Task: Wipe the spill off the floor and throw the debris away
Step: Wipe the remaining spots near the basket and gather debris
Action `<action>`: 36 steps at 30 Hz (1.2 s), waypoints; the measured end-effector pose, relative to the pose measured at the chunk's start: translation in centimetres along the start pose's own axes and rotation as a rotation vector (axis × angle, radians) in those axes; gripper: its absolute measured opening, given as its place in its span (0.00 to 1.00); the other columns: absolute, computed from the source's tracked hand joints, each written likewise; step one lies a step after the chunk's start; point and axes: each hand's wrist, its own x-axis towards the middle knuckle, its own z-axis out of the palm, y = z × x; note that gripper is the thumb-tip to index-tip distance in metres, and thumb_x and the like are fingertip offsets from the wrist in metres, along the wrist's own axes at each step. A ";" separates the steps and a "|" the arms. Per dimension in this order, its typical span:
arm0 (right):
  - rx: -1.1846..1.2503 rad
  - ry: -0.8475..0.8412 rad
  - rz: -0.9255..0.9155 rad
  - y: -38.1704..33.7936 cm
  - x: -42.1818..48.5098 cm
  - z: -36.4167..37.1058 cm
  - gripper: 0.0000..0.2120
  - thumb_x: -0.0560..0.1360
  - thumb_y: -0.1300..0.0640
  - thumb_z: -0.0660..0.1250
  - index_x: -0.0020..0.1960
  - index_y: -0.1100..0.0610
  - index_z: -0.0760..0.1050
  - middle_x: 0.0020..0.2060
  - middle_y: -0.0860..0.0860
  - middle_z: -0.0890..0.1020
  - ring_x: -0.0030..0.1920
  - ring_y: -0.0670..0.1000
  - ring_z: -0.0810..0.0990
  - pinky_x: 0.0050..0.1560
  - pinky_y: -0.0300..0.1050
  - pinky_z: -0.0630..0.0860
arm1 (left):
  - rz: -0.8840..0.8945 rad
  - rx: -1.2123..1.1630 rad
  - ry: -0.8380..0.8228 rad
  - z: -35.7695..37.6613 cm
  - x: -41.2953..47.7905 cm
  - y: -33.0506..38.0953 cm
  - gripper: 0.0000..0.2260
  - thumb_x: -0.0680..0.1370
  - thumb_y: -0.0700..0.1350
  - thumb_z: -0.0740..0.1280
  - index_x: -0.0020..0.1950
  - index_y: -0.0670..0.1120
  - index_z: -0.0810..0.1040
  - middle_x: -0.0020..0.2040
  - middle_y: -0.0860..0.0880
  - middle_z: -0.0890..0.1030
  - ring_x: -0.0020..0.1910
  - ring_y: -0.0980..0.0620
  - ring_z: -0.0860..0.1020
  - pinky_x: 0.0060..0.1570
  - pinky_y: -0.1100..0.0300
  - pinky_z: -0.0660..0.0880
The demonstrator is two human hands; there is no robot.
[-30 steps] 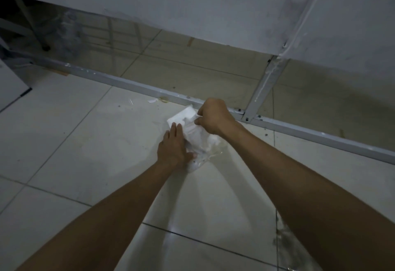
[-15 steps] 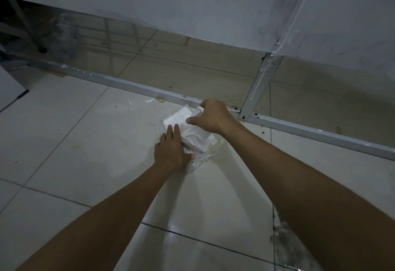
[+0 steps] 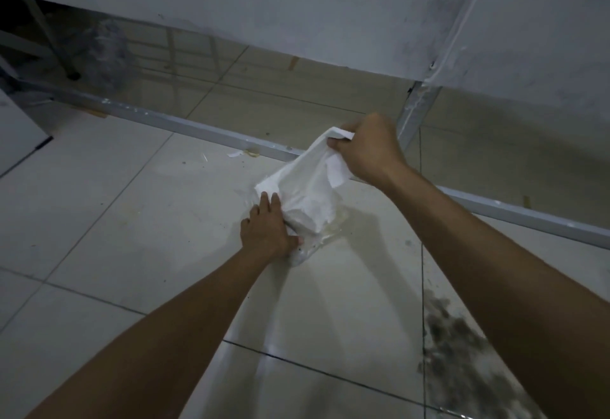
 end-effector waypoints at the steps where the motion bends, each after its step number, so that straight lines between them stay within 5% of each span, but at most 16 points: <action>1: 0.020 0.027 -0.003 -0.1 -0.1 -0.6 0.09 0.74 0.57 0.68 0.47 0.63 0.82 0.40 0.57 0.83 0.37 0.52 0.77 0.35 0.40 0.67 | -0.004 0.003 -0.013 -0.1 0.0 0.1 0.49 0.68 0.63 0.70 0.75 0.47 0.43 0.78 0.46 0.45 0.75 0.41 0.52 0.71 0.44 0.57; 5: 0.091 0.054 -0.017 -0.6 -1.1 -3.2 0.10 0.73 0.56 0.69 0.52 0.60 0.82 0.39 0.53 0.80 0.39 0.52 0.78 0.39 0.44 0.74 | 0.004 -0.027 0.005 -0.9 -0.8 0.8 0.46 0.70 0.61 0.68 0.75 0.45 0.44 0.77 0.43 0.47 0.75 0.40 0.52 0.71 0.45 0.56; 10: 0.234 0.031 0.095 0.8 -4.2 -6.2 0.11 0.73 0.56 0.69 0.55 0.57 0.80 0.42 0.48 0.79 0.39 0.47 0.79 0.42 0.43 0.75 | 0.139 -0.271 0.423 -3.0 -3.9 3.4 0.28 0.74 0.43 0.65 0.72 0.44 0.60 0.75 0.44 0.61 0.72 0.42 0.58 0.71 0.47 0.58; 12: 0.321 0.020 0.149 1.8 -5.8 -7.7 0.09 0.73 0.57 0.69 0.53 0.55 0.80 0.43 0.50 0.82 0.41 0.49 0.81 0.45 0.45 0.78 | 0.143 -0.492 0.503 -3.9 -6.0 5.2 0.22 0.74 0.42 0.59 0.68 0.45 0.68 0.71 0.46 0.67 0.69 0.44 0.63 0.69 0.49 0.60; 16: 0.424 0.022 0.196 4.2 -9.2 -10.4 0.07 0.73 0.59 0.68 0.48 0.48 0.79 0.43 0.50 0.83 0.41 0.48 0.82 0.46 0.49 0.79 | -0.116 -1.340 0.139 -5.2 -10.1 9.3 0.13 0.78 0.52 0.55 0.53 0.49 0.76 0.58 0.47 0.78 0.53 0.48 0.76 0.49 0.56 0.72; 20: 0.477 0.012 0.299 7.0 -13.0 -12.6 0.10 0.74 0.59 0.68 0.54 0.51 0.78 0.46 0.51 0.82 0.43 0.50 0.82 0.41 0.48 0.81 | -0.302 -1.678 -0.411 -4.2 -12.8 12.4 0.26 0.74 0.65 0.58 0.59 0.45 0.70 0.55 0.45 0.77 0.54 0.45 0.78 0.49 0.49 0.76; 23: 0.509 -0.012 0.299 9.0 -14.9 -13.5 0.13 0.74 0.60 0.67 0.58 0.53 0.78 0.49 0.51 0.82 0.46 0.49 0.82 0.39 0.37 0.78 | -0.288 -1.874 -0.510 -3.2 -14.2 13.7 0.17 0.74 0.53 0.67 0.56 0.43 0.74 0.51 0.45 0.79 0.48 0.47 0.80 0.40 0.55 0.80; 25: 0.502 -0.016 0.335 11.2 -17.3 -15.1 0.15 0.75 0.61 0.66 0.61 0.51 0.77 0.52 0.50 0.82 0.48 0.48 0.81 0.40 0.36 0.79 | -0.231 -1.815 -0.483 -1.9 -16.0 15.7 0.09 0.75 0.40 0.67 0.55 0.45 0.73 0.50 0.46 0.77 0.45 0.51 0.78 0.34 0.62 0.79; 27: 0.566 -0.039 0.409 13.3 -19.3 -16.1 0.18 0.76 0.62 0.65 0.64 0.49 0.74 0.55 0.52 0.80 0.50 0.50 0.81 0.41 0.40 0.81 | -0.192 -1.711 -0.438 -0.3 -17.3 16.9 0.16 0.74 0.34 0.66 0.59 0.46 0.70 0.51 0.48 0.76 0.46 0.51 0.77 0.32 0.63 0.77; 36: 0.607 -0.034 0.628 20.6 -26.3 -17.3 0.20 0.74 0.52 0.69 0.65 0.47 0.72 0.57 0.51 0.78 0.52 0.52 0.80 0.50 0.48 0.79 | 0.289 -0.985 -0.241 5.7 -21.6 19.1 0.30 0.73 0.39 0.69 0.70 0.59 0.62 0.65 0.56 0.66 0.62 0.55 0.67 0.56 0.62 0.70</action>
